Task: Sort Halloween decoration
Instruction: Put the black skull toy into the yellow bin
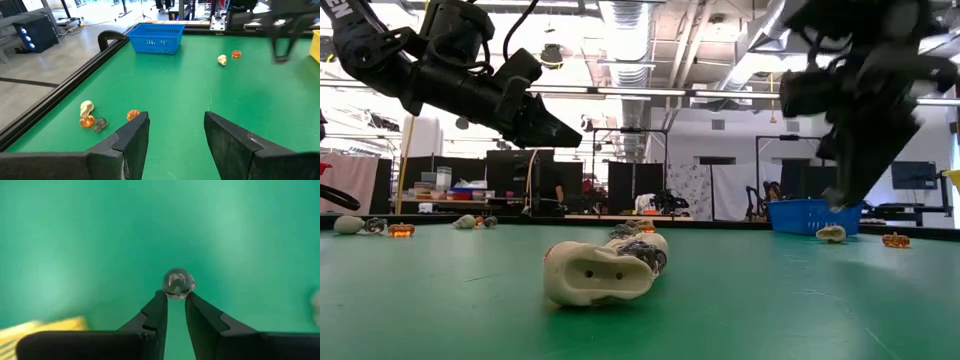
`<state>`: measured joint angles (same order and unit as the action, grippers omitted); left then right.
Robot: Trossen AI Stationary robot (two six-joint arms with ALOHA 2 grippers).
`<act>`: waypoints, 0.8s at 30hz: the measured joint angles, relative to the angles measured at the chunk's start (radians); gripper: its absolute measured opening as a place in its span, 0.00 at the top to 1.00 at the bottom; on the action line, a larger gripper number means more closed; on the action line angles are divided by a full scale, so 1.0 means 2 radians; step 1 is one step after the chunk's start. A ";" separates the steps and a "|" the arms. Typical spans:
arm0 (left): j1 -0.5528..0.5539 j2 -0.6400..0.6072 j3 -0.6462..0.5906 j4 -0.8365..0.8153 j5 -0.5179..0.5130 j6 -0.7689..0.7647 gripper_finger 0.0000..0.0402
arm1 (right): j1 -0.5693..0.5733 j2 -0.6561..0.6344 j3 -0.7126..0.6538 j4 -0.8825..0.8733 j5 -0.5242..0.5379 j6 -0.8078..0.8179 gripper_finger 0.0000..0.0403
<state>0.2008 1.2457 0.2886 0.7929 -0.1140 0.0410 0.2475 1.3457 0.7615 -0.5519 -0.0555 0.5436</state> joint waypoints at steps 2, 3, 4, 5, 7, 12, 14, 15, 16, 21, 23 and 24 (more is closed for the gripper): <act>0.000 0.000 0.000 0.000 0.000 0.000 0.55 | 0.017 0.000 0.011 -0.004 -0.026 -0.001 0.78; 0.000 0.000 0.000 0.000 0.000 0.000 0.55 | 0.028 0.000 0.018 -0.004 -0.035 0.001 0.79; 0.000 0.000 0.000 0.000 0.000 0.000 0.55 | 0.038 0.000 0.023 -0.004 -0.040 0.005 0.79; 0.000 0.000 0.000 0.000 0.000 0.000 0.55 | 0.048 0.000 0.028 -0.005 -0.042 0.012 0.80; 0.000 0.000 0.000 0.000 0.000 0.000 0.55 | 0.071 0.000 0.037 -0.008 -0.047 0.030 0.80; 0.000 0.000 0.000 0.001 0.000 0.000 0.55 | 0.121 -0.001 0.051 -0.007 -0.042 0.088 0.81; 0.000 0.000 0.000 0.004 0.000 0.000 0.55 | 0.138 -0.001 0.052 -0.006 -0.034 0.108 0.81; 0.000 0.000 0.000 0.005 0.000 0.000 0.55 | 0.147 -0.001 0.052 -0.005 -0.029 0.119 0.81; 0.000 0.000 0.000 0.005 0.000 0.000 0.55 | 0.156 -0.001 0.052 -0.004 -0.024 0.130 0.81; 0.000 0.000 0.000 0.007 0.008 -0.004 0.55 | 0.187 -0.001 0.052 0.000 0.025 0.160 0.81; 0.000 0.000 0.000 0.007 0.017 -0.012 0.55 | 0.190 -0.001 0.052 0.006 0.048 0.158 0.81; 0.000 0.000 0.000 0.009 0.024 -0.017 0.55 | 0.188 -0.001 0.052 0.009 0.051 0.157 0.81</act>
<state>0.2008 1.2457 0.2886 0.8099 -0.0654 0.0064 0.6244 1.3445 0.8646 -0.5336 0.0462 0.8572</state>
